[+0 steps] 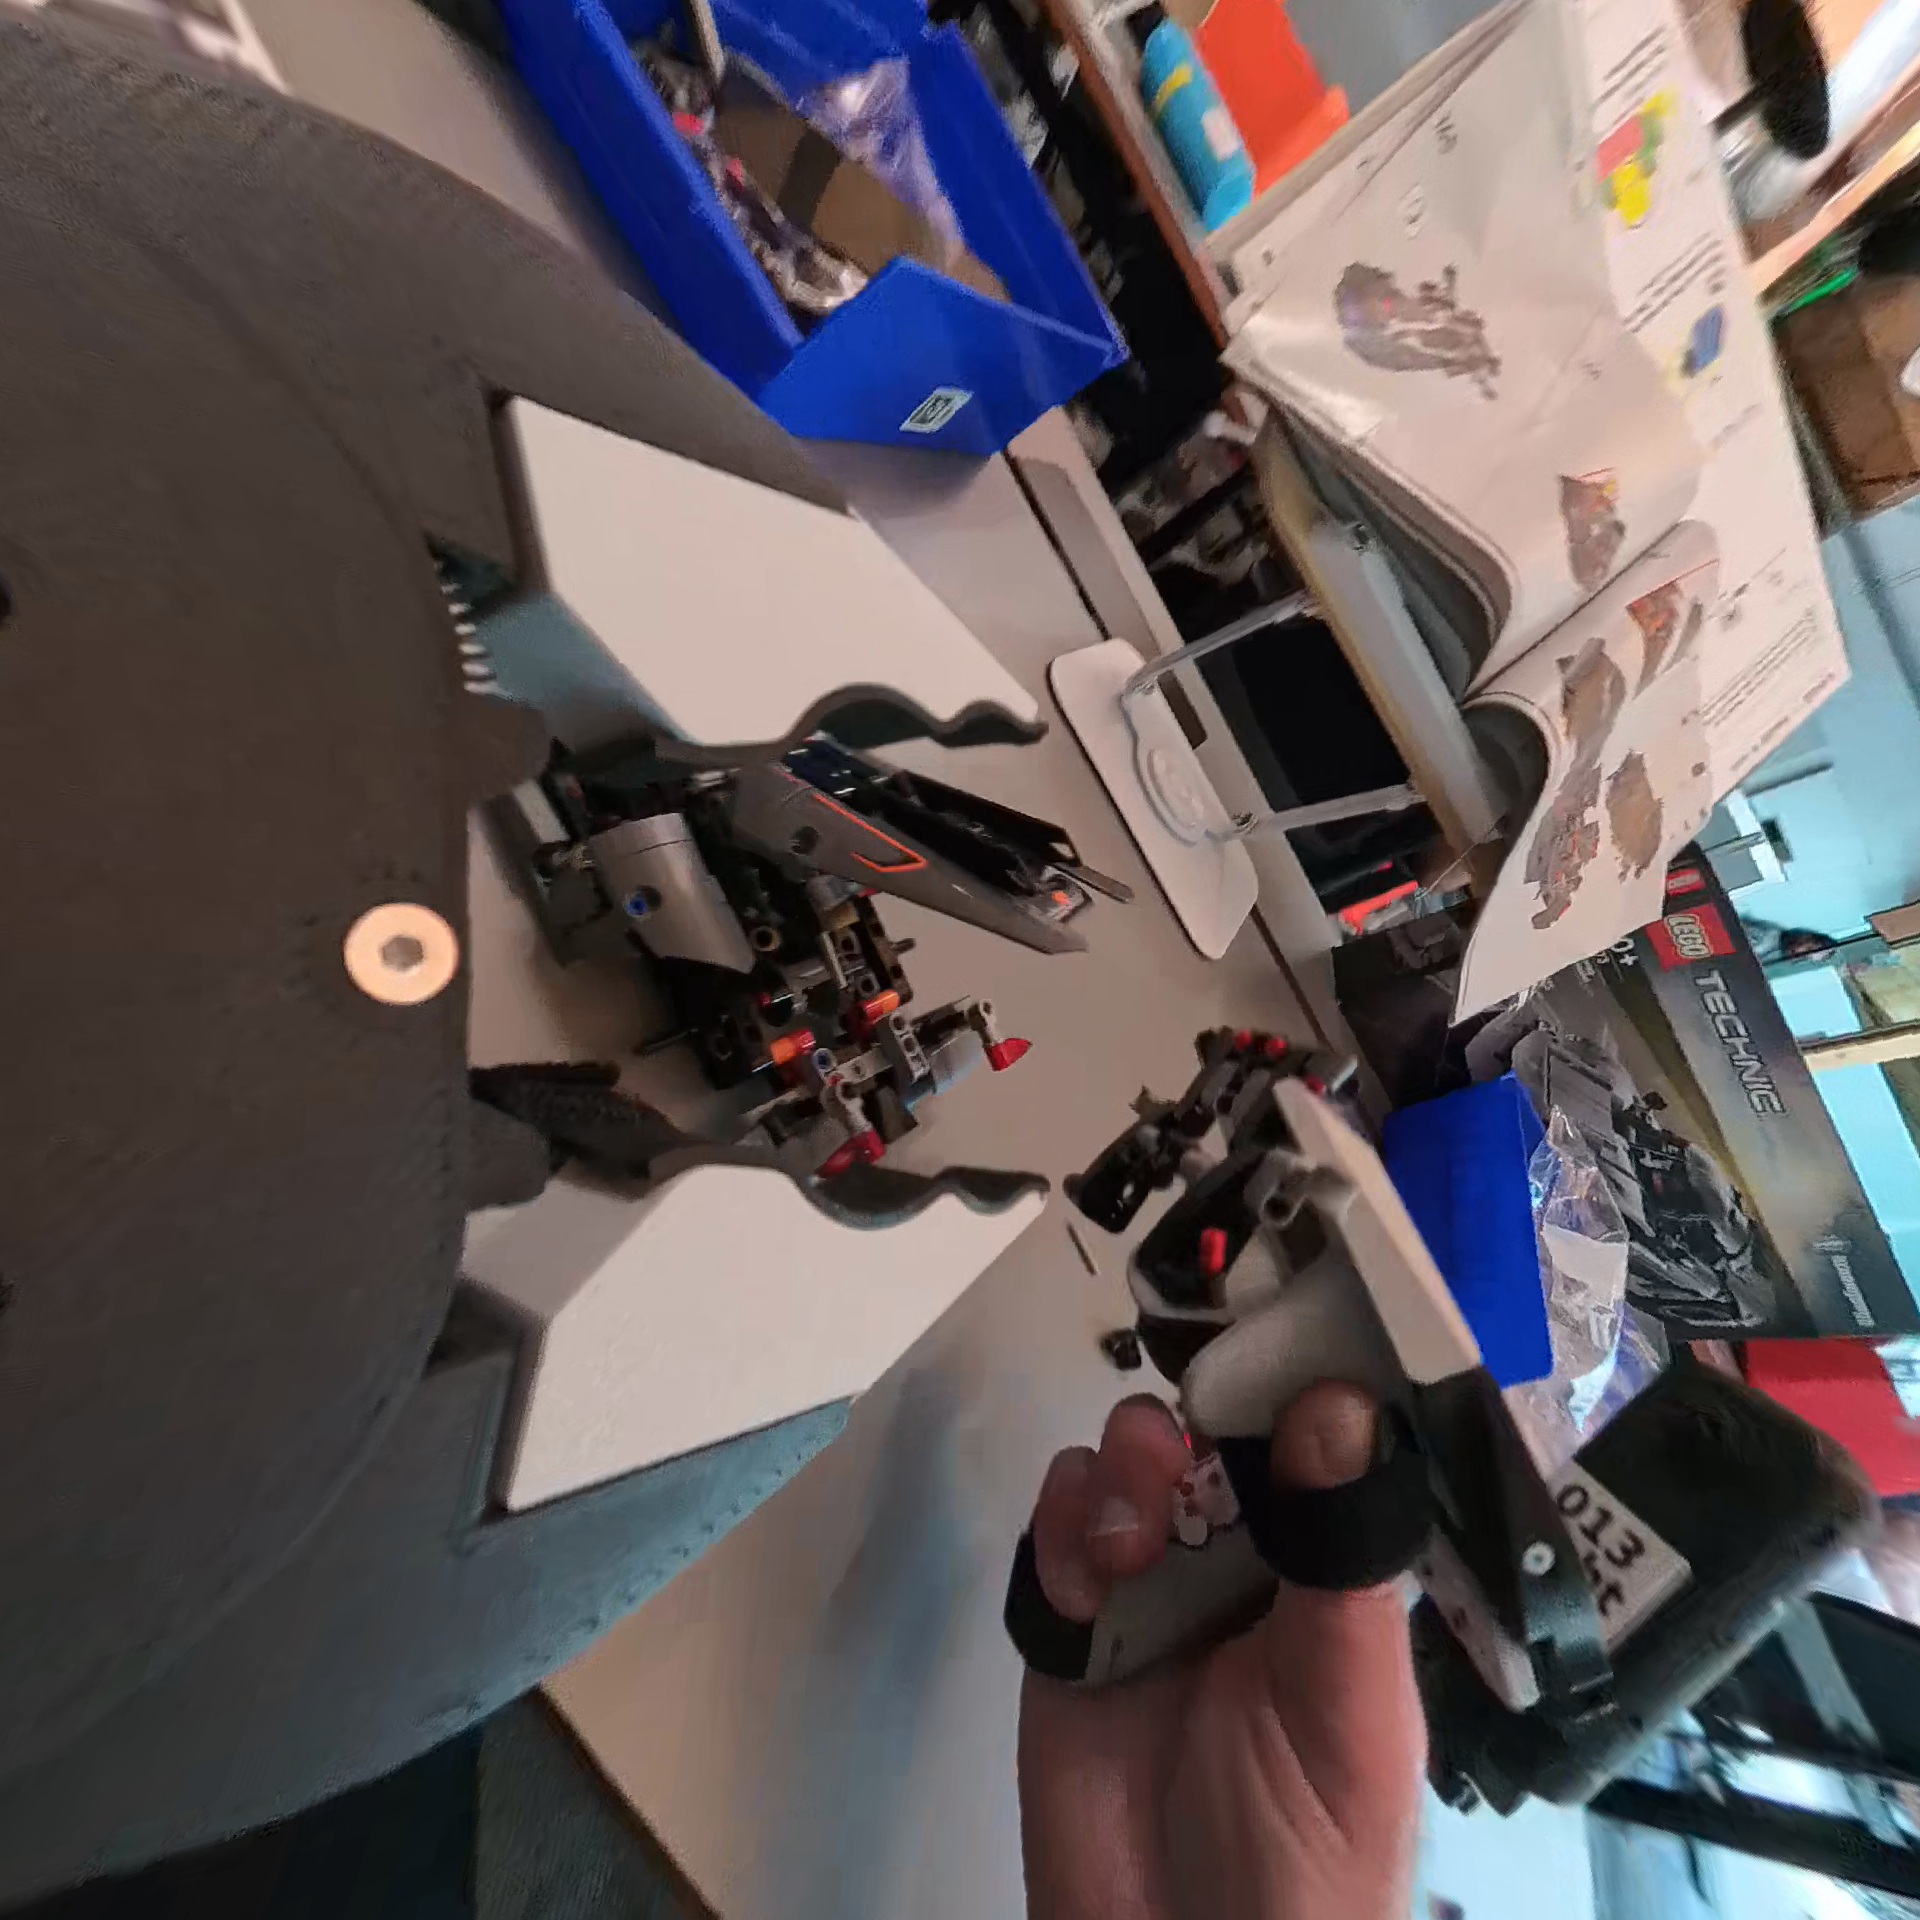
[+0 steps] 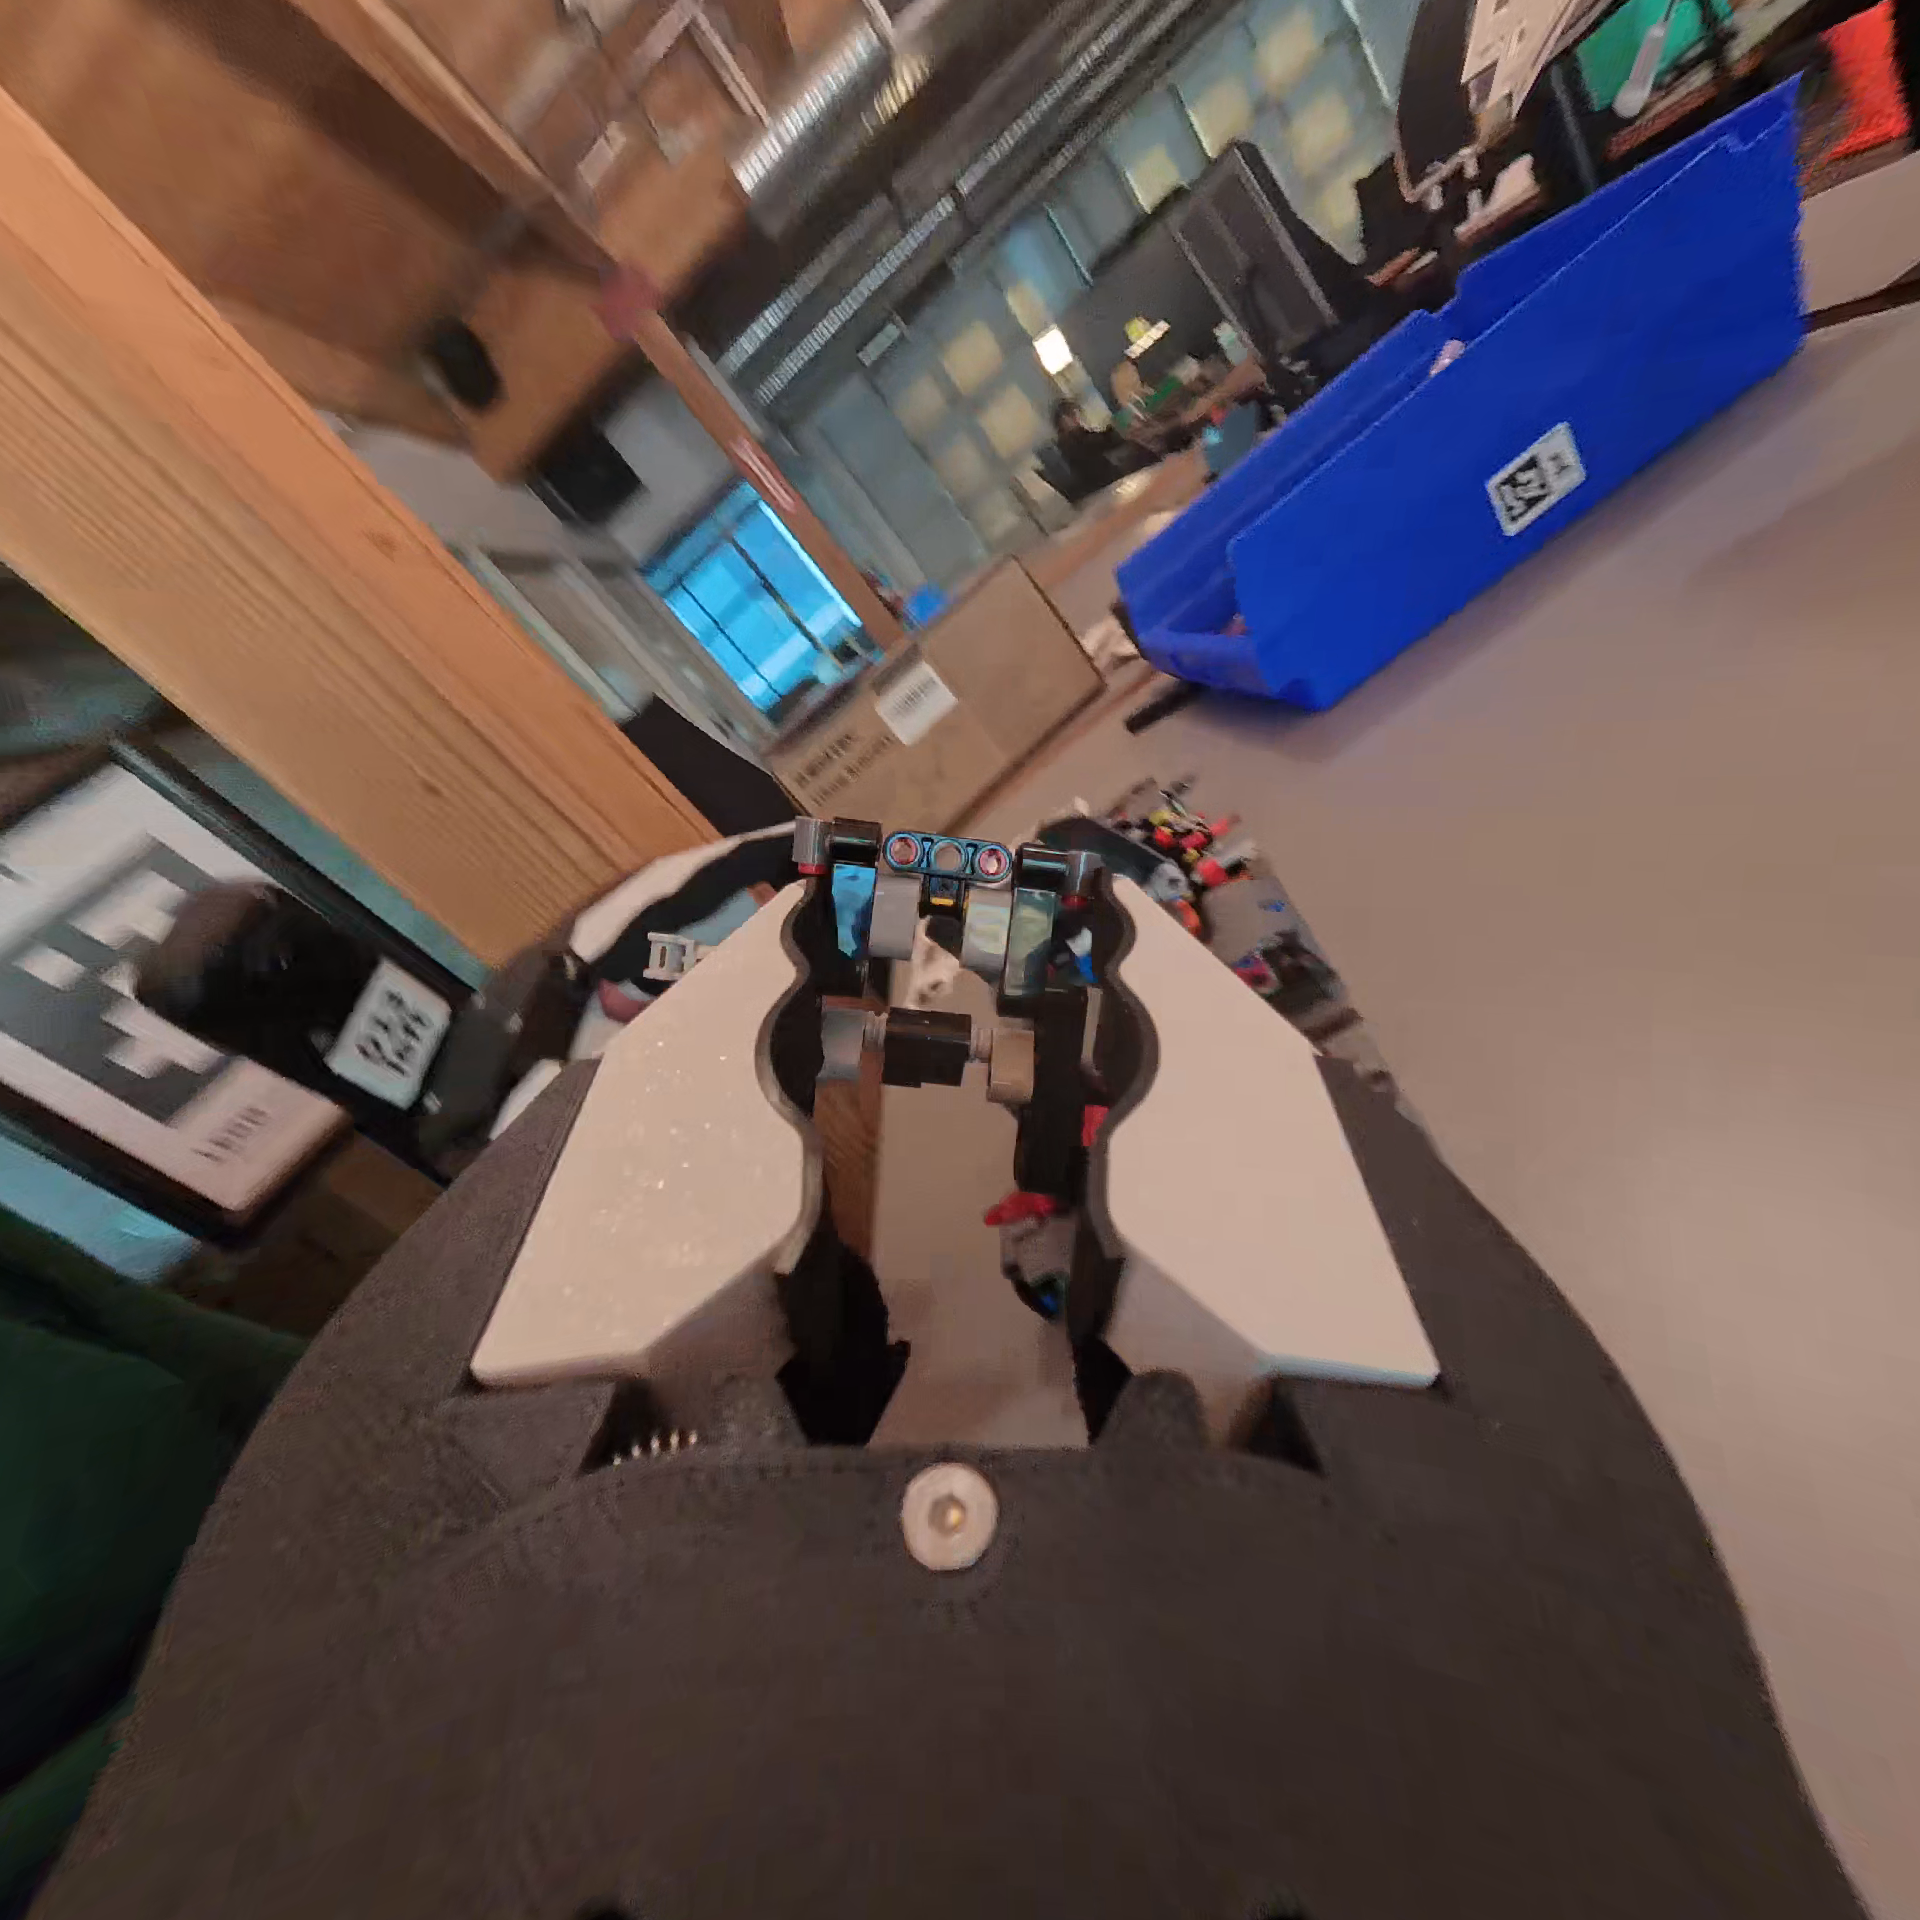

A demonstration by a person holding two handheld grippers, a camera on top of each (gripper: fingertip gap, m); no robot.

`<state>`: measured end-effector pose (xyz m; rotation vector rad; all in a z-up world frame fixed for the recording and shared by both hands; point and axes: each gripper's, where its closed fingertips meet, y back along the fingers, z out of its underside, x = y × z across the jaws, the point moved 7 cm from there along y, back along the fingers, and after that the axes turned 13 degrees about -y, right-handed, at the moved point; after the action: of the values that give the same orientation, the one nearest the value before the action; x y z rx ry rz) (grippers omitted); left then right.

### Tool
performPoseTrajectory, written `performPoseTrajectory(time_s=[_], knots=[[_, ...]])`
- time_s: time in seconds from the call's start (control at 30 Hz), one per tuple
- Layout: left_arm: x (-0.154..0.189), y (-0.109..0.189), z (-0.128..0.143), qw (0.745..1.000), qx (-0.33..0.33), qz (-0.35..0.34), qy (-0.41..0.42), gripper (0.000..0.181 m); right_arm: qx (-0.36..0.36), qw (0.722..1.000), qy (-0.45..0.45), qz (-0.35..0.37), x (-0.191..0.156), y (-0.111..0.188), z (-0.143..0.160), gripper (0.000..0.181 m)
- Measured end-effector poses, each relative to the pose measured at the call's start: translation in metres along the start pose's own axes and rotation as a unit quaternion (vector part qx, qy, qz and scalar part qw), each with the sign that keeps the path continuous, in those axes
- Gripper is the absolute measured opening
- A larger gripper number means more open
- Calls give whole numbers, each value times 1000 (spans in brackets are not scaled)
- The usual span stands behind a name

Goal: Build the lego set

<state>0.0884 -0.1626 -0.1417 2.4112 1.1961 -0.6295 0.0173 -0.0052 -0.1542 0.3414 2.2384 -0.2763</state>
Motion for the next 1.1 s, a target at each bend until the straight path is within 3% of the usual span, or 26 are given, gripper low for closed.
performPoseTrajectory(time_s=[0.1, 0.23, 0.43, 0.57, 1.1], knots=[[8, -14, -3, 998, -22, -25, -57, 92, 23, 994, -79, -67, 7, -6, -7, 48], [8, -27, 8, 995, -49, -37, -73, 94, 29, 989, -103, -98, 17, -17, -7, 48], [10, -43, 18, 990, -84, -60, -99, 92, 35, 996, 57, -52, 10, -29, -5, 48], [10, -53, 26, 988, -106, -69, -92, 96, 29, 984, 171, -43, 9, -36, -1, 48], [17, -67, 32, 986, -88, -98, -101, 71, 46, 969, 241, -24, 11, -43, 11, 48]])
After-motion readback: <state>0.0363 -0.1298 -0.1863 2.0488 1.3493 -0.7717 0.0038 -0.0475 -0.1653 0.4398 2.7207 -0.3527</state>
